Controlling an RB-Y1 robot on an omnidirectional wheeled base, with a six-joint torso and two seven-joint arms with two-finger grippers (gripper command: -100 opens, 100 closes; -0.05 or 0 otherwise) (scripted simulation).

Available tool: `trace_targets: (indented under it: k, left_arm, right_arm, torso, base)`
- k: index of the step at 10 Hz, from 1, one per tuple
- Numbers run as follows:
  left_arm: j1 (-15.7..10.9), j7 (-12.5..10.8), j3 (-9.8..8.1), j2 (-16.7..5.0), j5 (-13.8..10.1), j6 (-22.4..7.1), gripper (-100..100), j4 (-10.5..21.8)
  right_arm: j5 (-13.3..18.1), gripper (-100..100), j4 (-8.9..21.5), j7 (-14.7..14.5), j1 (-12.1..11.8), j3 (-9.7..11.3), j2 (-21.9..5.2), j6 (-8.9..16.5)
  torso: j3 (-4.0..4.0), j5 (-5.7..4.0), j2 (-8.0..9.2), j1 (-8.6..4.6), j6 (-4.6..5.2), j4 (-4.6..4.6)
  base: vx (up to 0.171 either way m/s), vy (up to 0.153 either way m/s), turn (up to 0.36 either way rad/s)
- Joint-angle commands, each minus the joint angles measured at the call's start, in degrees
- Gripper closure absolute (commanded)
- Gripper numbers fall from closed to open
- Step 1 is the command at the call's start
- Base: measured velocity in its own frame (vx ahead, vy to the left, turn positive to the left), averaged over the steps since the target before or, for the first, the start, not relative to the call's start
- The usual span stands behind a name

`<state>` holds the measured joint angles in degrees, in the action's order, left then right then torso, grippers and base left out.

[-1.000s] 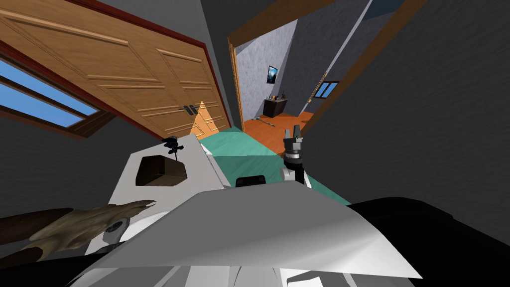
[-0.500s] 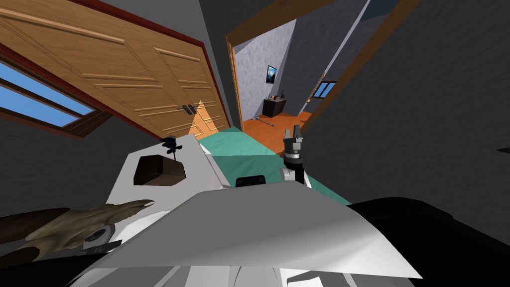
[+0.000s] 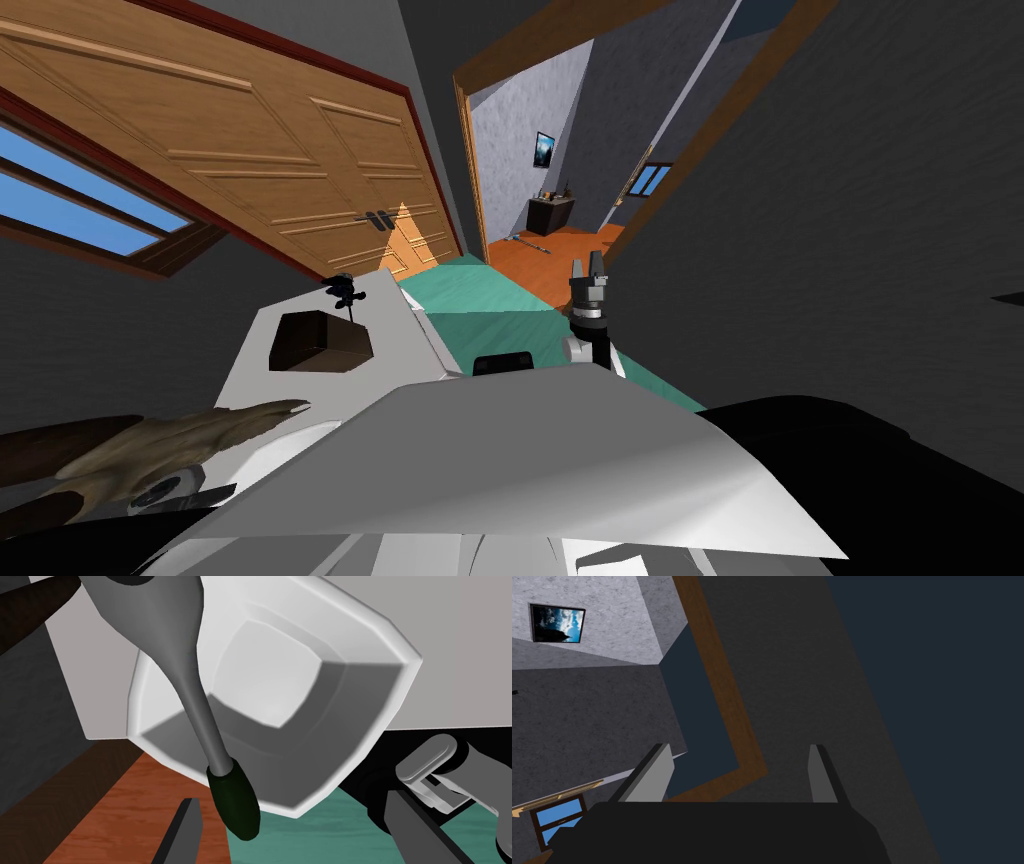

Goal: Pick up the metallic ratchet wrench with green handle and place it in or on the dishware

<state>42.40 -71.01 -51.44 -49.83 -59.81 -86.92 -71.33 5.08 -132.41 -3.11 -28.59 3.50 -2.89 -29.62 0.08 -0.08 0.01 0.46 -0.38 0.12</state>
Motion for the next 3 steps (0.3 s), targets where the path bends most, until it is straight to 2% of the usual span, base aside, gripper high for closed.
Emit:
trace_targets:
  k: [1, 3]
  left_arm:
    - [0.0, 0.0, 0.0, 0.0, 0.0, 0.0, 0, 0.0]
    - [0.0, 0.0, 0.0, 0.0, 0.0, 0.0, 0, 0.0]
  right_arm:
    - [0.0, 0, 0.0, 0.0, 0.0, 0.0, 0.0, 0.0]
    - [0.0, 0, 0.0, 0.0, 0.0, 0.0, 0.0, 0.0]
  torso:
    - [0.0, 0.0, 0.0, 0.0, 0.0, 0.0]
    - [0.0, 0.0, 0.0, 0.0, 0.0, 0.0]
  base:
    - [0.0, 0.0, 0.0]
    - [0.0, 0.0, 0.0]
